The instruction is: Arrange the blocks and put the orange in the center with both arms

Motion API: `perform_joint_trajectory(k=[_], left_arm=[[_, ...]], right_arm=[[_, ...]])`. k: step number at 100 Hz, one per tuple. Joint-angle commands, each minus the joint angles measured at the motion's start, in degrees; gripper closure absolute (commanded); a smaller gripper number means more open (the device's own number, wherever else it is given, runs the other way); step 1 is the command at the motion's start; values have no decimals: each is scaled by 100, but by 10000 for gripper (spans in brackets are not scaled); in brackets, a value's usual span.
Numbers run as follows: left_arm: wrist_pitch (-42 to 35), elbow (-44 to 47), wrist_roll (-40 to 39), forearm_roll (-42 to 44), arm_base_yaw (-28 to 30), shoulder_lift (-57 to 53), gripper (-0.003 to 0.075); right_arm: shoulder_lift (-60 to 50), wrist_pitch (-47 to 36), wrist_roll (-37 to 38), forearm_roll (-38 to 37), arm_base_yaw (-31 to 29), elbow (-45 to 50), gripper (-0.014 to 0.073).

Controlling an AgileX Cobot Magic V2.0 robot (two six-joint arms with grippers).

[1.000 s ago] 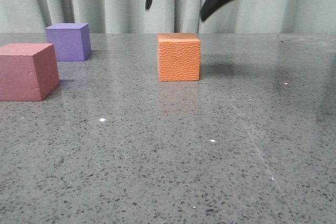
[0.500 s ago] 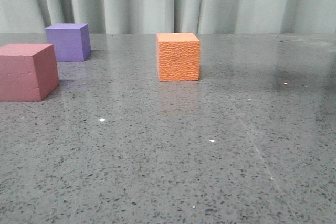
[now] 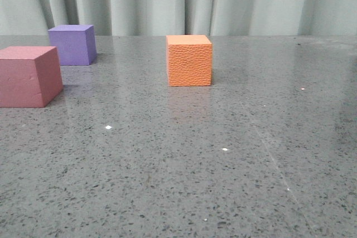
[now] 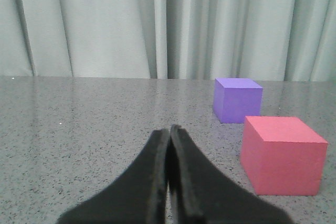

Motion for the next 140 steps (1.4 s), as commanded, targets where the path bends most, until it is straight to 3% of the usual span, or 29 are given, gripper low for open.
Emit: perform_joint_trajectory(k=[1,30,45,77,100,124,140], left_arm=[[-426,312,-25,-43,7,-193,734],[-426,312,-25,-43,7,-193,734],[-426,312,-25,-43,7,-193,734],[-426,312,-25,-43,7,-193,734],[-426,312,-25,-43,7,-193,734],[-426,312,-25,-43,7,-193,734],[-426,312,-25,-43,7,-193,734]], right_arm=[[-169,-294,-49,-183,-4,-98,661],[-203,-287,-51,-292,-4,-98,661],[-243,-413,-51,-757,-4,72,661],[-1730,-1842,383,-1029,-294,2167,661],[-3154,-2855,314,-505,-1384,3654,661],[-4421,-3546,-1419,1289,-2473,4701,661],[-4970,-3674,-1540,1418,-2855,5106,661]])
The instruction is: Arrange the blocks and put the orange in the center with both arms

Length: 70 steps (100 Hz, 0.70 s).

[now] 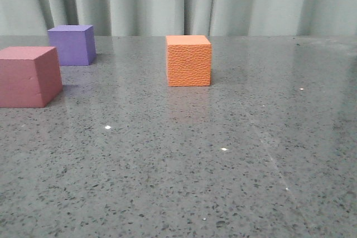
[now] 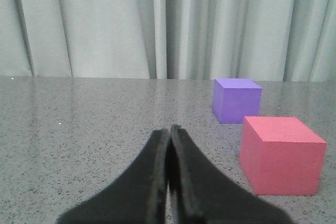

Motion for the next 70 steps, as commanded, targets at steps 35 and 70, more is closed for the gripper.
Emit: perform_joint_trajectory(k=[35,70], left_arm=[[-426,312,-25,-43,7,-193,734],[-426,312,-25,-43,7,-193,734]], right_arm=[[-515,-1310,-172,99,-274,740,661],[-515,-1564,-172,127,-274,1055,661]])
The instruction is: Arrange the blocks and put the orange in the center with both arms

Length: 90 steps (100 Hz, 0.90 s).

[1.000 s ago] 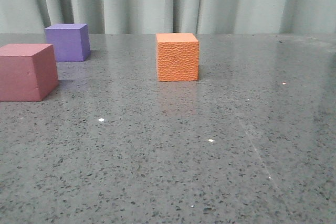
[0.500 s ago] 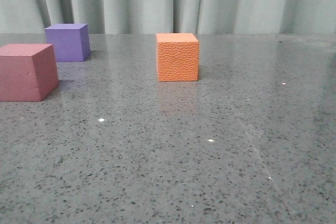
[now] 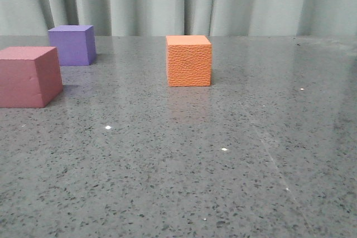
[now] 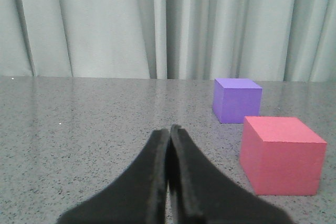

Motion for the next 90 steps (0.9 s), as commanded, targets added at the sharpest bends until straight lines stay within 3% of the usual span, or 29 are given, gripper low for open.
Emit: perform_joint_trajectory(k=[1,90], left_arm=[[-426,312,-25,-43,7,-193,734],[-544,312,-25,-43,7,-193,734]], right_arm=[[-145,-477,-60,3,-30,-82,661],[-145,-477,-60,3,-30,-82,661]])
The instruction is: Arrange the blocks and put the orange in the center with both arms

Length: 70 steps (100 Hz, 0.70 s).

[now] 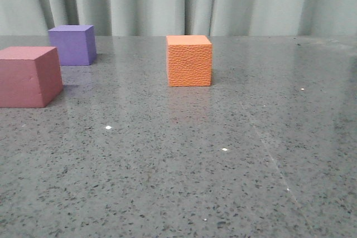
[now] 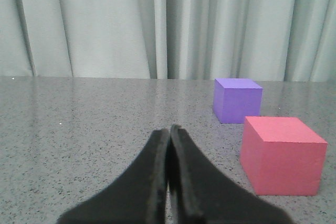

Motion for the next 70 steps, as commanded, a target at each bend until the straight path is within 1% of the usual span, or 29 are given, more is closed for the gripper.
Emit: perform_joint_trajectory(k=[1,12,18,27,41,70], left_arm=[[-570,312,-25,-43,7,-193,734],[-1121,283,-36,-84,7,-193,734],[-1016,112,-37,-376,-7,-182,734],[-221,-354,-37,-767,-7,-41,734],[1037,-1346,-37,-885,-7,691,734],[2771,-3821,-16,-885,-7,3420,734]], right_arm=[[-145,-477,-60,3,-30,-82,661],[-145,-477,-60,3,-30,-82,661],[-145,-477,-60,3,-30,-82,661],[-145,-477,-60,3,-30,-82,661],[-145,-477,-60,3,-30,-82,661],[-145,-477,-60,3,-30,-82,661]])
